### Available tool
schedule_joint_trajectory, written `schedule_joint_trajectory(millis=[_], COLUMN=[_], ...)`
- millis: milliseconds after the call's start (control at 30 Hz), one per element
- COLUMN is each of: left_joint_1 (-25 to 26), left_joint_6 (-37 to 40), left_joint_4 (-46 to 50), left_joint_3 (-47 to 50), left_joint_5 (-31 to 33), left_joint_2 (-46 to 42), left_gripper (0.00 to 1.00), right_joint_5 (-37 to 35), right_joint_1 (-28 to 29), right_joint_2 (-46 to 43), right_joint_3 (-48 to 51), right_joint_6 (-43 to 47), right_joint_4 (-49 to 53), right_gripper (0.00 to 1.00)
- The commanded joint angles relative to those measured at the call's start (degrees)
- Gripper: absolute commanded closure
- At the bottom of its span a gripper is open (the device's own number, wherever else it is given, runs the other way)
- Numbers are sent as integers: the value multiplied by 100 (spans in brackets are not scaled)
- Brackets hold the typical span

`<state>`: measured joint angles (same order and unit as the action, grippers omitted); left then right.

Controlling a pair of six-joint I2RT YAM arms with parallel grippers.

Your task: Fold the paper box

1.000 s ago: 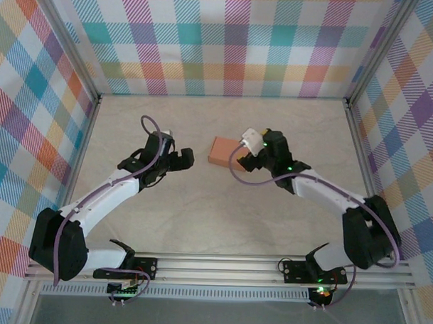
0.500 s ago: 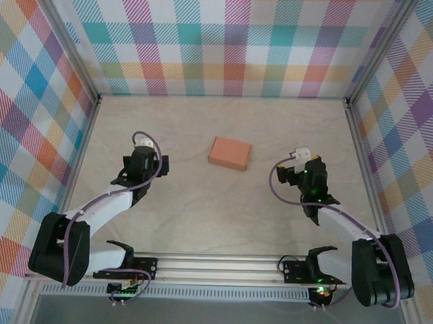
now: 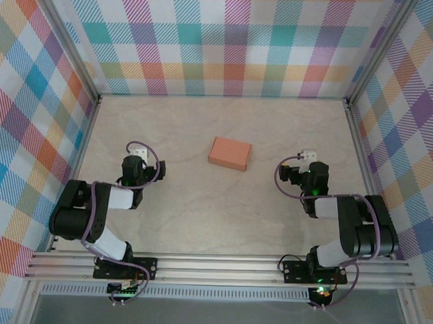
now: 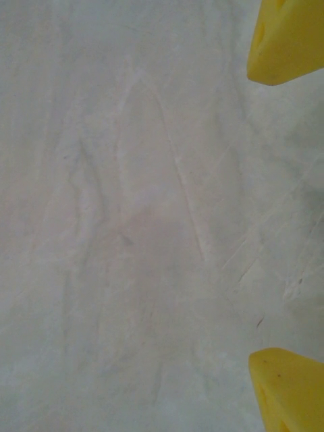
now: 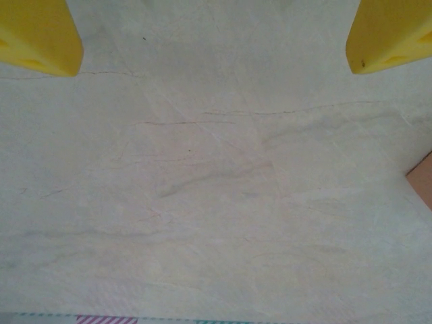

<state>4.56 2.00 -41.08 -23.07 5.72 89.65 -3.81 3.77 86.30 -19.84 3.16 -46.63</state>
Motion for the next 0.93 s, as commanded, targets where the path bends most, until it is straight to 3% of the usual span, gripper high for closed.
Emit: schedule_joint_trajectory(millis=[0,900], left_joint_1=[-104,-102], left_joint_6=[-12,-6], left_joint_4=[-473,-422], left_joint_3=[-138,-145], left_joint_5=[-212,-216], left_joint_2=[9,5], left_gripper=[0,0], right_joint_5=[285,408], right_joint_1=[-261,-367], right_joint_2=[139,154], right_joint_3=[-371,-346], right_joint_6=[-392,-417], right_joint_4=[-13,-136], right_gripper=[0,0])
